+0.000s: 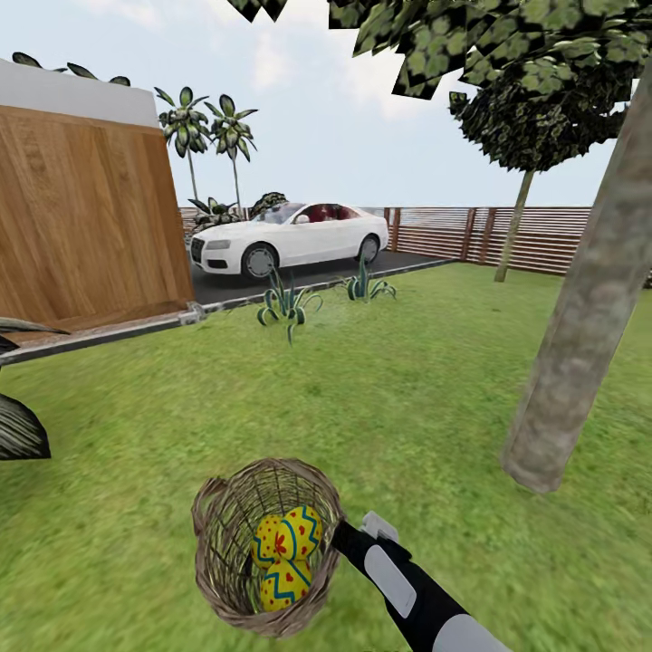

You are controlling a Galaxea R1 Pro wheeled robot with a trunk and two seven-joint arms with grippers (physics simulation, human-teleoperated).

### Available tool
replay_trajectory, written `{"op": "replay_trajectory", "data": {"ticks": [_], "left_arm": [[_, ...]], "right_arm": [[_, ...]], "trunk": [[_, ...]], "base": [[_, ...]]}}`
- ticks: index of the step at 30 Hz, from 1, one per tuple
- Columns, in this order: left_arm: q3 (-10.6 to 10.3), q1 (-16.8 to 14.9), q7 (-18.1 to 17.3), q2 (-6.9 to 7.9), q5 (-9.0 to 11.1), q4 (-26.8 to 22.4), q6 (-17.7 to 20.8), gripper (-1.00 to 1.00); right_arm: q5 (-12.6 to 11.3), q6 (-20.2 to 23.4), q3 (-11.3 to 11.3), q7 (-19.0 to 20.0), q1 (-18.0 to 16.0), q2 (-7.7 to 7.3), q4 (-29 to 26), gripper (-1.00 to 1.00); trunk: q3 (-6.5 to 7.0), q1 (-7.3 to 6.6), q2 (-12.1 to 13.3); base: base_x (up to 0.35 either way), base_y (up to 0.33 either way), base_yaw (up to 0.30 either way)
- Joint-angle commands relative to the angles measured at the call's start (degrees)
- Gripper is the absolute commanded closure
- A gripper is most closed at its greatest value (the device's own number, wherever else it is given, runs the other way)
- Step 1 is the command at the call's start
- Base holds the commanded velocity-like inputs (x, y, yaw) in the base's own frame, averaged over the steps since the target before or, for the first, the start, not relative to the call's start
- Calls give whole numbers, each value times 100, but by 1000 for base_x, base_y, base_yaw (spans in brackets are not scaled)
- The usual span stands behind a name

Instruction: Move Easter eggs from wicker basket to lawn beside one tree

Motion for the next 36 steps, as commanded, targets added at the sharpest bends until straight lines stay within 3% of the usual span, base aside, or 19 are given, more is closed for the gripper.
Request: {"op": "replay_trajectory", "data": {"ticks": [1,10,21,29,36], "left_arm": [[-4,-3,-44,14,32,3,-18,-100],[-2,-1,-103,45,32,3,-19,-100],[1,-1,-104,45,40,-5,-27,-100],[2,-1,-117,47,40,-6,-27,-100],[3,-1,-121,63,40,1,-19,-100]], "right_arm": [[-30,8,17,-44,-7,0,-13,100],[-30,8,18,-44,-7,0,-14,100],[-30,8,21,-44,-7,0,-15,100],[-30,8,25,-30,-7,0,-18,100],[-30,8,17,305,-7,0,-13,100]], "trunk": [[-6,0,-5],[-6,0,-5],[-6,0,-5],[-6,0,-5],[-6,0,-5]], "base": [[1,326,-268],[29,326,-72],[194,289,-10],[276,211,-244],[258,229,-181]]}}
